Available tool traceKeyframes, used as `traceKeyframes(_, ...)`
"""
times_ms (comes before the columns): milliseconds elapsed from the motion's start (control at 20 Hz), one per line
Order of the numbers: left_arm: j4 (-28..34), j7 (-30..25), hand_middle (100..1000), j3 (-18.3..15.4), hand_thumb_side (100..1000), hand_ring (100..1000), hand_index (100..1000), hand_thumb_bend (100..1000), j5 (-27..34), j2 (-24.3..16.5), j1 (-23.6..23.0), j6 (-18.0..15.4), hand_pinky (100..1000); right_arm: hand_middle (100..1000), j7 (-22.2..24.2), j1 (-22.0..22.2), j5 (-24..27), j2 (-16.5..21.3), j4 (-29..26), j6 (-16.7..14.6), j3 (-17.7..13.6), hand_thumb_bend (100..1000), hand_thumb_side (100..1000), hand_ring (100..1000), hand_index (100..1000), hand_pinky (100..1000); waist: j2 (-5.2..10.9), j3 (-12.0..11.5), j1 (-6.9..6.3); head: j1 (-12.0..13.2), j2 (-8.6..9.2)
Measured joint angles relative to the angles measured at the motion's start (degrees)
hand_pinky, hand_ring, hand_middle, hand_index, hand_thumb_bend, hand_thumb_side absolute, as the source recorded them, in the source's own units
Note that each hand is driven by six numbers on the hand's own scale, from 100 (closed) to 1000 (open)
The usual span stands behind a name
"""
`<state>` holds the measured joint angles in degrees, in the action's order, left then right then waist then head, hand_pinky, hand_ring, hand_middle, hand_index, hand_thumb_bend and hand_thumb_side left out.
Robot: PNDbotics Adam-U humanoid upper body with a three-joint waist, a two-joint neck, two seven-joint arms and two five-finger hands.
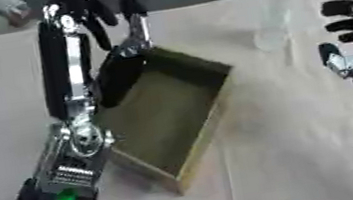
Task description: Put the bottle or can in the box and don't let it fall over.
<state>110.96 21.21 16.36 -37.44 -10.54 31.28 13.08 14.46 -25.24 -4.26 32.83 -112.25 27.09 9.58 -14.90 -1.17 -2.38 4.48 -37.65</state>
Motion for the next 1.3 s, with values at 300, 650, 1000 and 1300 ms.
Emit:
traceKeyframes(300, 0.36, -0.75, 364, -0.8, 222, 334, 625, 100, -2.1, -0.59, 0.06, -1.49, 707, 960, -1.11, -0.21, 0.84, 0.28, -0.74, -1.68, -0.18, 100, 288, 967, 1000, 954, 0.0, -0.01, 0.01, 0.0, 0.02)
traceKeyframes(650, 2.39, 0.22, 308, -2.51, 100, 310, 564, 125, -9.28, -1.65, 0.11, -4.79, 668, 986, -0.55, -0.21, 0.39, 1.34, -1.05, -4.99, -0.2, 100, 357, 983, 1000, 958, -0.01, 0.0, 0.23, 0.0, 0.04)
traceKeyframes(1000, 2.44, 0.99, 308, -3.24, 100, 309, 578, 160, -11.24, -2.04, 0.11, -6.95, 685, 989, 1.06, 0.55, -0.38, 1.79, -1.06, -9.97, -0.15, 100, 339, 977, 1000, 942, -0.13, -0.01, 0.32, 0.0, 0.18)
traceKeyframes(1300, 2.01, -1.39, 498, -3.32, 508, 456, 757, 100, -10.42, -2.12, 0.06, -7.12, 805, 971, -0.29, 0.48, 0.13, 2.3, -1.06, -9.22, -0.78, 100, 579, 977, 1000, 936, -0.21, -0.31, 0.31, -0.01, 0.49)
